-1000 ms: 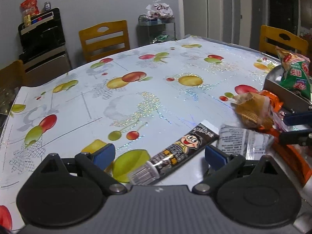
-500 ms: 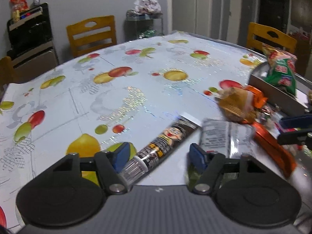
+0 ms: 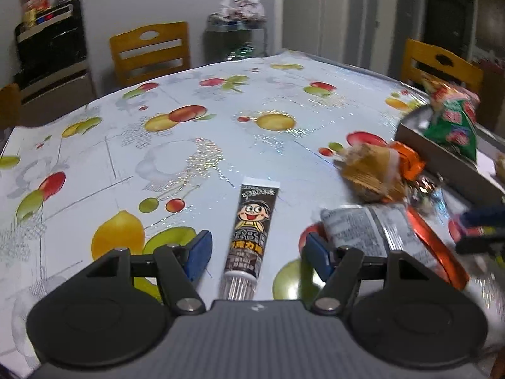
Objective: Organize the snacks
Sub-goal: 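Grasp the dark chocolate tube with left gripper while right gripper grasps a clear candy packet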
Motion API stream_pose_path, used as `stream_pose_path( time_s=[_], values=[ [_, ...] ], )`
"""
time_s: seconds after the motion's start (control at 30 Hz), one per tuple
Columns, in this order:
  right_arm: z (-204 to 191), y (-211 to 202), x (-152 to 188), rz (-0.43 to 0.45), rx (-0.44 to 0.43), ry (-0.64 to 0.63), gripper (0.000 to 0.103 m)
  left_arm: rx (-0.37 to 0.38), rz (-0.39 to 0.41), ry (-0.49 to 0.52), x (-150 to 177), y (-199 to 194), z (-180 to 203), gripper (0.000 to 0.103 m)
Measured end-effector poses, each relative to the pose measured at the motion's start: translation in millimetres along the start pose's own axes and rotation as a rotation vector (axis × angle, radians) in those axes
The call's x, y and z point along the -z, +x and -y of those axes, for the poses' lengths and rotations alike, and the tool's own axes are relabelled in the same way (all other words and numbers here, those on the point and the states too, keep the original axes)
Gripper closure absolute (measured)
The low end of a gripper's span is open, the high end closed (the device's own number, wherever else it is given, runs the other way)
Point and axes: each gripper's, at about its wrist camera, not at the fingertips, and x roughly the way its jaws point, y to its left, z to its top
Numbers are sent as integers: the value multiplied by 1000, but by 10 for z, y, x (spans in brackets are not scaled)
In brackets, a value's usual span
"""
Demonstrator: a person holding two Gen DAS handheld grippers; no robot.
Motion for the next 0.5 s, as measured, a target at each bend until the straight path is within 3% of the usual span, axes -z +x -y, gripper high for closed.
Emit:
stream_pose_path(
  time_s=[0.03,0.1,0.17,0.5],
  values=[
    [5,2,11,-1,-1,5,78,-8,0,-11,-7,14,1,34],
    [12,9,33,-3,-4,13,78,-37,-6,-18,-16,49,14,16],
    [19,7,51,-1,-8,22,78,-38,-9,-28,-14,92,8,10],
    [42,-12,75,-1,-6,41,77,-47,1,-59,16,76,-8,10]
  ],
)
